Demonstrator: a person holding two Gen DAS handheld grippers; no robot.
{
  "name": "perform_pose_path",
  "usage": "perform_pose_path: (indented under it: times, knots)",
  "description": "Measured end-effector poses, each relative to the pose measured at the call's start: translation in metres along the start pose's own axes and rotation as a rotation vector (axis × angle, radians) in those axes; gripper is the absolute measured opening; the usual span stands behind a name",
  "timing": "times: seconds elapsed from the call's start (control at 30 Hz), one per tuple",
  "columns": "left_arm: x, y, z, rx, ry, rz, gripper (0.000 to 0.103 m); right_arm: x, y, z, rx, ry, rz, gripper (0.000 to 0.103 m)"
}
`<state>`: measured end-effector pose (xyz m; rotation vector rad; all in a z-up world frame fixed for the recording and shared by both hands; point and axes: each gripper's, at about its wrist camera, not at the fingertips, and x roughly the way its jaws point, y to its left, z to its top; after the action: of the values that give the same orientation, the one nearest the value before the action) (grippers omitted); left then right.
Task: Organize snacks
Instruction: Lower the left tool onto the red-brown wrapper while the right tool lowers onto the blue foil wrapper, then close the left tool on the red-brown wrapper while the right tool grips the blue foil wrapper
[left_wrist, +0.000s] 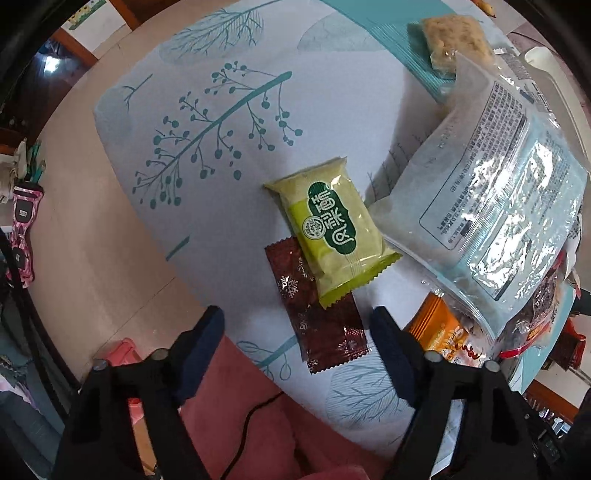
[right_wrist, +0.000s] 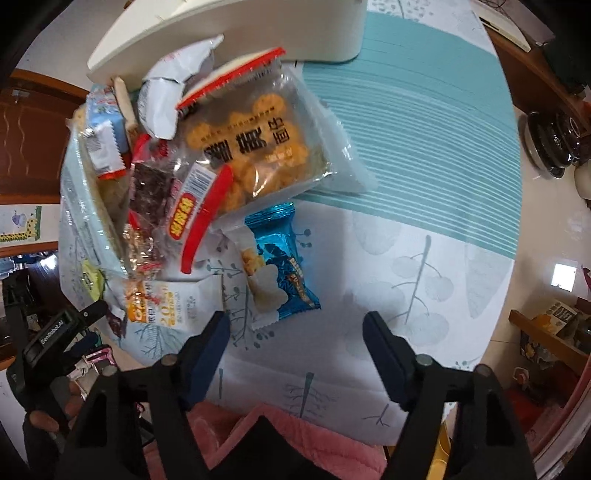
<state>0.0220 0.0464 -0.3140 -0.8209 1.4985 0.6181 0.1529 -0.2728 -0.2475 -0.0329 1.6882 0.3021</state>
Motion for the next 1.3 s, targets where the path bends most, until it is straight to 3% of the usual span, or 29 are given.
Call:
perform_pose_path:
  times: [0.13,0.33,0.57,0.8,1.03,1.3]
  knots:
    - [0.011,-0.004,0.005,-0.011,0.020,-0.026,0.075,0.010,0.005,0.005,-0.011,0.013,-0.016,0.065]
    - [0.020,-0.008,0.006,-0.030,0.040,-0.072,0.067,0.015,0.018,0.015,-0.044,0.013,-0.031,0.063]
    - [0.028,-0.007,0.003,-0.048,0.046,-0.146,0.048,0.024,0.033,0.033,-0.060,0.024,-0.039,0.047]
    - [0.036,-0.009,0.002,-0.059,0.052,-0.167,0.045,0.044,0.047,0.036,-0.063,0.012,-0.046,0.043]
    - [0.042,-0.009,-0.008,-0.066,0.061,-0.192,0.038,0.035,0.030,0.025,-0.052,0.010,-0.041,0.039]
    - [0.042,-0.005,-0.043,-0.046,0.065,-0.200,0.036,0.039,0.019,0.014,-0.024,0.009,-0.036,0.036]
